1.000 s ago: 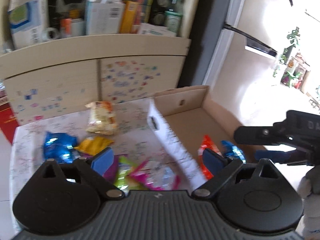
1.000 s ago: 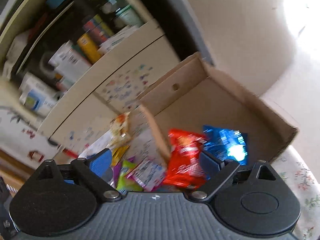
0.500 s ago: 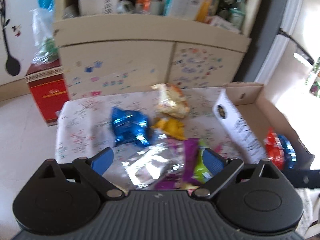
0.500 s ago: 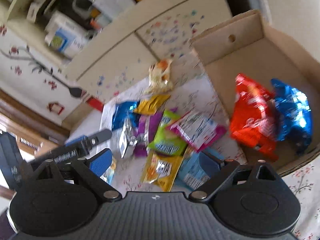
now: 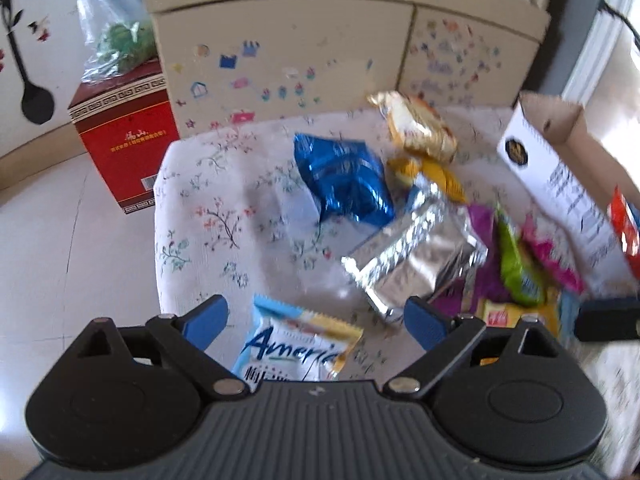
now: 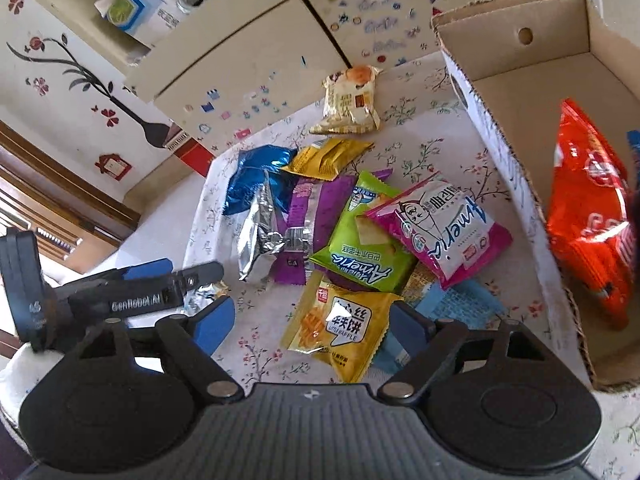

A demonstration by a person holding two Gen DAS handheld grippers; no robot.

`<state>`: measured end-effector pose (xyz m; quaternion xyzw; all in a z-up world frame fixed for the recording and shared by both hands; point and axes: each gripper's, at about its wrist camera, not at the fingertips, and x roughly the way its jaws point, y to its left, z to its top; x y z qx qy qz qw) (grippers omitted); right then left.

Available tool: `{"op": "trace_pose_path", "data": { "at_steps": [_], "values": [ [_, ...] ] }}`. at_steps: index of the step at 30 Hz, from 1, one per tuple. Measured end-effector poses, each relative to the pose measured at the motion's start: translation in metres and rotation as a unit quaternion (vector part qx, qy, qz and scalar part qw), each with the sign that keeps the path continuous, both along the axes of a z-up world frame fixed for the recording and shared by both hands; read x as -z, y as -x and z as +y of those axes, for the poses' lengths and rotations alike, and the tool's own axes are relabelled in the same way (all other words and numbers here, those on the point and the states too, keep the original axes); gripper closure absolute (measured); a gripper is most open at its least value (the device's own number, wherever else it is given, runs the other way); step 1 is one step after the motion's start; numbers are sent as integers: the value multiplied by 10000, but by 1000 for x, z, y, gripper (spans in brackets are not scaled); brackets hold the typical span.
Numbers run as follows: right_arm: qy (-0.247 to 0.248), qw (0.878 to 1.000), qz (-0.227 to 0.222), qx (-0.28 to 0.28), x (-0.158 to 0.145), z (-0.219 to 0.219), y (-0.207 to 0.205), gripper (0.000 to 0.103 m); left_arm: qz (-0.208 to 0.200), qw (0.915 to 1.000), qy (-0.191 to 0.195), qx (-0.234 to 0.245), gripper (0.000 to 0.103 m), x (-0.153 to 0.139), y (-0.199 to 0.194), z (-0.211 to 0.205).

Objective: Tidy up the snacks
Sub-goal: 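Grasp the America packet with left tool while right tool grasps yellow waffle packet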

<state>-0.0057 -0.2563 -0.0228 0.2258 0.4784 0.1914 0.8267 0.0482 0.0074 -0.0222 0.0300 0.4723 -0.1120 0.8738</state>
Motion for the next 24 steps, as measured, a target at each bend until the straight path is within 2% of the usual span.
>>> {"op": "trace_pose_path", "data": {
  "at_steps": [8, 11, 14, 18, 21, 24],
  "values": [
    [191, 9998, 57, -62, 16, 7, -11, 15, 112, 9995, -144, 250, 11, 18, 3, 11],
    [233, 9995, 89, -168, 18, 9, -10, 15, 160, 9991, -142, 378, 14, 24, 3, 9],
    [241, 9988, 176, -392, 19, 14, -6, 15, 245, 9982, -135, 535, 20, 30, 4, 4],
    [153, 9952, 338, -908, 19, 24, 4, 15, 220, 9972, -154, 696, 22, 31, 10, 0],
    [523, 9920, 118, -1145, 15, 32, 9, 15, 243, 9973, -120, 679, 23, 30, 11, 1],
    [810, 9900, -124, -1149, 12, 36, 9, 15, 234, 9977, -87, 626, 23, 27, 10, 2]
  ]
}}
